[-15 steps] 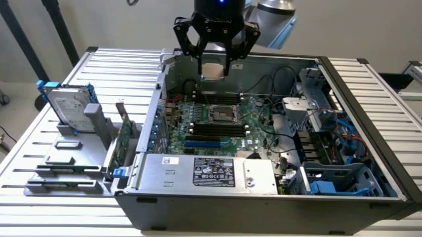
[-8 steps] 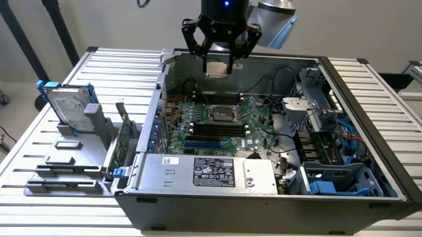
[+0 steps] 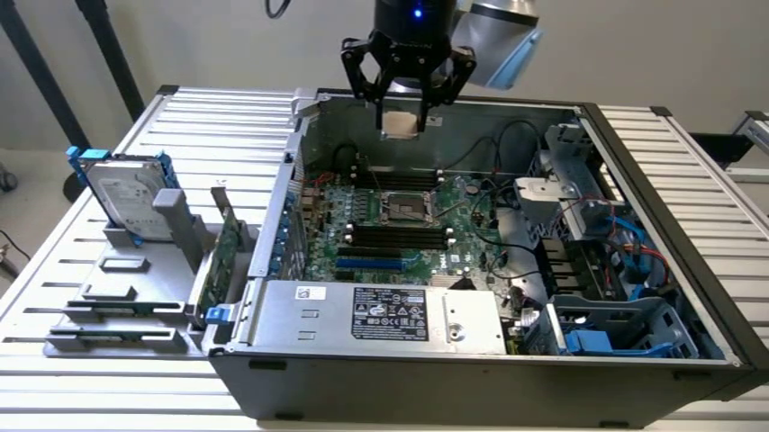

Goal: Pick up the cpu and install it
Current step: 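Pick up the cpu and move it towards the insertion slot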

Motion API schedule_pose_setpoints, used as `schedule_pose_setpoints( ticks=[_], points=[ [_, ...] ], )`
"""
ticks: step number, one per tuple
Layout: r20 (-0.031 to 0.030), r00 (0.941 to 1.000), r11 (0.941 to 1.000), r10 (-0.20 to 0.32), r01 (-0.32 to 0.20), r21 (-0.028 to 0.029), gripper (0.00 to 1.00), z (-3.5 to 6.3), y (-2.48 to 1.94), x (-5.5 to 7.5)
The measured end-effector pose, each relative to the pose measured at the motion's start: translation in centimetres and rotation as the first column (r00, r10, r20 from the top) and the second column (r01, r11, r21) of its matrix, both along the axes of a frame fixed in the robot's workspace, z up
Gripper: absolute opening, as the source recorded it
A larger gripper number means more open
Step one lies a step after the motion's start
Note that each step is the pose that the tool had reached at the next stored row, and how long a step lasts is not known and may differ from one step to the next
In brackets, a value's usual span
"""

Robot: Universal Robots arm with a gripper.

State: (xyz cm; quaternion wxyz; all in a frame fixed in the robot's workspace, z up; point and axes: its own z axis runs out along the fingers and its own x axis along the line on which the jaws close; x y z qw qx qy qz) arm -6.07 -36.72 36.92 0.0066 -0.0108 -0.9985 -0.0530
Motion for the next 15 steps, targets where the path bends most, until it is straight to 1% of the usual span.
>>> schedule_pose_setpoints(
  ticks=[10, 15],
  points=[
    [0.0, 1.0, 1.0, 0.0, 0.0, -0.0001, 0.55, -1.81, 3.35, 0.6],
    [0.0, 1.0, 1.0, 0.0, 0.0, 0.0, 0.55, -2.73, 4.85, 1.0]
  ],
)
